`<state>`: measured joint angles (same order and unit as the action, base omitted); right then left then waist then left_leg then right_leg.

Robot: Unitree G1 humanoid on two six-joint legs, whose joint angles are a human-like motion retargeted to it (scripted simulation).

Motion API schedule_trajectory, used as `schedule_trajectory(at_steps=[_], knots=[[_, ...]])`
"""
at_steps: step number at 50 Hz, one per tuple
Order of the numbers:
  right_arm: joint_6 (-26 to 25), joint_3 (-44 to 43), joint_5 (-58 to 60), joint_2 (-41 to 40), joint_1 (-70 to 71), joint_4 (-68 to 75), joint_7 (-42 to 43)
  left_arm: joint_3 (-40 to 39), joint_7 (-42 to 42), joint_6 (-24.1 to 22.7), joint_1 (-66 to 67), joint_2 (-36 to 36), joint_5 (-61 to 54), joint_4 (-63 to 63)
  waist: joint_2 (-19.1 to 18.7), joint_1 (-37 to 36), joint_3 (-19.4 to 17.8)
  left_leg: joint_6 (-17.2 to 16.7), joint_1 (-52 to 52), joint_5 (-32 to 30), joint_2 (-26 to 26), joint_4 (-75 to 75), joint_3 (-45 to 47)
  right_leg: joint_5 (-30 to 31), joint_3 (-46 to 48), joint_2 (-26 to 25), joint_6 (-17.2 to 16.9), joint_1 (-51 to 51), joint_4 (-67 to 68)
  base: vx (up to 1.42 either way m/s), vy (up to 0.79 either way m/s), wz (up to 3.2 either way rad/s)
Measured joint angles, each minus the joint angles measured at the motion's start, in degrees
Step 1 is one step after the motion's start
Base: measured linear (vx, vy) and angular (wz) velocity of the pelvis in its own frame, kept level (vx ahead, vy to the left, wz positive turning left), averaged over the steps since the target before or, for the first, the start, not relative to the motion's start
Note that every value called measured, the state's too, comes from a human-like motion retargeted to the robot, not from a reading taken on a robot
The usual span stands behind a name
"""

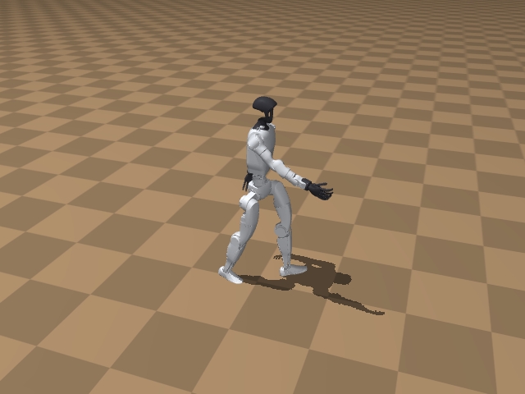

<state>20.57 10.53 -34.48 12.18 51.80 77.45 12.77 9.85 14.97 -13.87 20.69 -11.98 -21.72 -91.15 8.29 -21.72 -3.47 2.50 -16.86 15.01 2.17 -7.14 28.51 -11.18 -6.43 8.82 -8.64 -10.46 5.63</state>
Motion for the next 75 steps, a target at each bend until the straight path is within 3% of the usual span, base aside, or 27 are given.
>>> schedule_trajectory(at_steps=[3, 5, 7, 10, 15, 20, 24, 28, 31, 34, 37, 40, 42, 45, 48, 52, 55, 60, 63, 65, 67, 70, 72, 75], knots=[[3.9, 1.8, -3.0, -2.0, -6.9, -0.3, -1.4, -3.0, -5.3, -5.3, -5.8, 1.2, -1.5, -0.4, -3.8, 0.7, -1.6, -0.6, 10.6, -4.4, 0.5, 11.6, 1.6, 0.8, -1.4, -2.5, 0.0, -5.7, 2.7, 0.82, 0.33, -0.52], [0.3, -0.2, 5.2, -2.8, -13.3, 1.3, -1.9, -3.7, -5.0, -4.8, -10.7, 2.0, -8.6, -0.7, -5.4, 3.3, -1.7, -3.5, 14.4, -6.3, 1.0, 12.1, 2.3, 3.1, -0.3, -3.9, 0.9, -7.0, 7.7, 0.79, 0.35, 0.5], [-1.3, -1.5, 8.2, -3.5, -21.5, 3.0, -4.7, -3.8, -4.7, -4.8, -16.6, 2.0, -6.9, -1.5, -7.0, 7.4, -0.7, -5.7, 17.2, -7.6, 1.5, 12.1, 1.0, 7.7, 3.3, -5.7, 2.0, -4.5, 18.5, 0.75, 0.34, 1.18], [-4.4, -3.1, 11.0, -3.6, -33.9, 7.6, -8.6, -2.8, -5.8, -3.4, -28.3, 0.8, -0.7, -1.5, -8.0, 12.8, 1.0, -6.4, 18.7, -8.0, 1.6, 12.1, -3.4, 13.3, 11.1, -5.0, 4.8, 7.8, 44.8, 0.66, 0.27, 1.34], [-12.4, -4.5, 14.8, -3.1, -50.1, 16.1, -12.7, -5.0, -9.6, 3.2, -52.7, -3.5, 8.2, 2.9, -7.3, 17.3, -0.7, -6.9, 22.4, -5.6, -0.9, 12.1, -9.3, 4.1, 11.9, -2.6, 11.5, 29.8, 79.3, 0.6, 0.19, 0.9], [-13.7, -4.3, 13.9, -1.8, -64.3, 16.1, -17.8, -5.9, -11.9, 4.3, -71.1, -6.4, 5.9, 8.4, -9.0, 24.4, -1.9, -6.0, 26.6, -3.0, -1.3, 11.4, -15.0, -3.3, 14.1, -1.3, 14.3, 43.5, 87.5, 0.6, 0.13, 0.94], [-13.2, -3.6, 13.3, -1.0, -71.5, 15.1, -21.0, -4.9, -12.7, 3.3, -80.1, -8.4, 5.5, 10.3, -10.1, 29.7, -1.3, -5.9, 29.1, -0.9, -0.6, 10.4, -18.9, -5.6, 17.9, 0.6, 14.1, 48.3, 77.7, 0.61, 0.01, 0.89], [-13.5, -2.4, 14.1, -1.3, -73.7, 15.7, -22.6, -4.5, -11.9, 2.5, -84.2, -8.7, 5.1, 11.1, -10.0, 30.9, 0.9, -6.6, 30.5, 0.4, -1.0, 9.3, -20.4, -3.6, 20.9, 0.5, 12.2, 47.9, 54.6, 0.61, -0.07, 0.35], [-13.6, -2.7, 13.5, -1.6, -71.5, 16.2, -22.0, -4.2, -11.9, 1.2, -83.7, -7.2, 2.1, 11.3, -9.4, 31.2, 1.7, -7.1, 32.6, 1.2, -1.8, 8.3, -22.0, 1.1, 23.8, -1.0, 8.5, 39.8, 26.4, 0.68, -0.1, 0.45], [-15.1, -4.5, 14.6, -1.9, -66.2, 16.2, -19.7, -3.6, -13.4, 0.9, -80.2, -5.0, 0.5, 11.3, -7.5, 31.4, -0.3, -7.0, 38.1, 1.5, -3.5, 7.4, -24.6, 7.9, 25.2, -2.3, 3.7, 26.2, -0.4, 0.78, -0.15, 0.6], [-15.7, -4.6, 15.5, -2.3, -58.7, 16.2, -18.0, -2.0, -12.8, 1.1, -73.0, -2.7, 5.4, 10.5, -5.0, 28.1, -1.1, -5.5, 41.8, -1.1, -5.7, 4.8, -25.0, 15.8, 23.3, -2.7, 1.0, 17.5, -10.5, 0.79, -0.22, -0.36], [-14.4, -0.1, 10.3, -2.7, -49.1, 16.4, -16.1, 0.3, -10.2, 1.6, -61.8, -1.1, 14.4, 8.3, -1.8, 22.0, -2.4, -4.7, 42.0, -7.0, -8.3, -5.0, -20.6, 15.7, 19.2, -1.2, -0.6, 11.5, -10.6, 0.78, -0.24, -1.32], [-14.3, 1.1, 9.4, -2.4, -41.9, 15.9, -14.4, 1.8, -6.3, 2.8, -52.4, -0.5, 17.4, 6.6, 0.9, 18.9, -2.2, -4.9, 33.2, -8.0, -8.9, -24.6, -15.7, 14.1, 15.9, 1.2, -0.5, 9.6, -9.5, 0.67, -0.19, -1.19], [-12.5, -2.2, 9.7, -0.7, -30.6, 13.4, -9.9, 3.1, -3.0, 3.1, -38.3, 0.5, 17.7, 3.6, 1.4, 17.3, 2.6, -3.3, 10.0, -3.0, -4.5, -58.8, -12.4, 11.1, 13.1, 1.3, 0.9, 13.5, -6.4, 0.59, -0.09, -0.56], [-9.4, -4.9, 6.1, 0.7, -20.0, 9.5, -7.0, 3.2, -1.4, 2.0, -25.4, 1.4, 14.9, 0.1, 2.2, 13.7, 3.0, 0.2, -2.8, 5.0, -2.7, -75.8, -11.4, 8.4, 9.9, 1.2, 1.7, 12.5, -4.9, 0.64, -0.05, -0.88], [-4.7, -3.3, -1.0, 2.2, -7.7, 6.0, -4.3, 3.8, 1.9, 0.7, -10.3, 2.1, 8.4, -1.5, 3.4, 9.0, 2.8, 4.9, -14.3, 14.0, 1.0, -83.9, -8.5, 5.5, 6.3, 1.5, 2.2, 10.4, -3.8, 0.63, 0.0, -0.81], [-3.0, -1.1, -2.2, 3.7, -0.4, 5.0, -2.5, 3.8, 3.9, 1.0, -1.2, 2.6, 4.6, -0.8, 3.3, 6.3, 3.3, 5.9, -21.0, 15.6, 2.7, -80.4, -8.0, 4.1, 4.8, 1.3, 1.7, 9.0, -3.6, 0.61, 0.07, -0.51], [-2.0, 0.6, -0.4, 4.5, 5.4, 4.0, -0.7, 5.3, 4.6, 2.1, 6.2, 3.5, 2.2, 0.3, 4.0, 3.7, 4.9, 3.9, -22.6, 7.8, -0.7, -51.0, -7.7, 1.9, 2.6, 2.4, 0.1, 8.7, -1.0, 0.62, 0.13, -0.35], [-1.4, 0.9, 0.6, 3.3, 4.7, 3.3, -0.5, 5.4, 1.9, 1.5, 4.9, 3.9, 0.7, 0.5, 2.7, 0.8, 3.4, 2.9, -10.3, 1.1, -1.8, -19.7, -2.9, 0.8, 0.0, 1.3, -0.6, 5.4, 0.5, 0.72, 0.16, -0.93], [-0.6, 1.0, 0.8, 2.1, 2.6, 2.8, -0.7, 4.0, -1.1, -0.2, 2.1, 4.3, -0.3, 0.6, -0.8, -1.5, 1.0, 0.6, 0.9, -2.1, -1.5, -0.7, -0.7, 0.3, -2.0, -1.5, -0.7, 0.0, 0.8, 0.81, 0.22, -1.26], [1.0, 1.6, -0.3, 0.6, -1.3, 2.5, -1.5, 2.7, -3.8, -2.8, -1.8, 4.9, -0.8, 0.5, -3.7, -1.7, -0.1, -0.8, 8.2, -4.2, -1.1, 9.1, 0.1, 0.1, -3.2, -3.8, -0.7, -4.0, 2.1, 0.82, 0.28, -0.69], [1.9, 2.0, 2.1, -1.8, -9.9, 4.0, -3.1, 2.8, -5.2, -6.0, -8.6, 6.1, -3.3, 0.2, -5.6, 1.4, 0.5, -1.4, 13.7, -6.8, -1.3, 12.1, 0.5, 2.5, -3.1, -5.4, -0.5, -6.1, 7.6, 0.79, 0.31, 0.24], [-1.3, -0.5, 8.7, -2.6, -17.8, 5.8, -5.6, 3.5, -3.8, -5.1, -15.0, 6.0, -1.9, -0.6, -7.5, 5.3, 1.4, -5.0, 16.7, -7.9, -0.3, 12.1, -0.6, 7.2, -0.3, -7.9, 0.1, -4.3, 17.0, 0.76, 0.3, 1.11], [-4.1, -2.9, 12.2, -3.2, -30.3, 9.3, -9.0, 4.7, -4.5, -4.1, -26.3, 4.6, 5.3, -0.7, -9.0, 10.7, 3.8, -6.4, 18.1, -8.7, 0.7, 12.1, -4.4, 12.9, 6.9, -9.1, 2.0, 9.0, 44.1, 0.66, 0.23, 1.23]])
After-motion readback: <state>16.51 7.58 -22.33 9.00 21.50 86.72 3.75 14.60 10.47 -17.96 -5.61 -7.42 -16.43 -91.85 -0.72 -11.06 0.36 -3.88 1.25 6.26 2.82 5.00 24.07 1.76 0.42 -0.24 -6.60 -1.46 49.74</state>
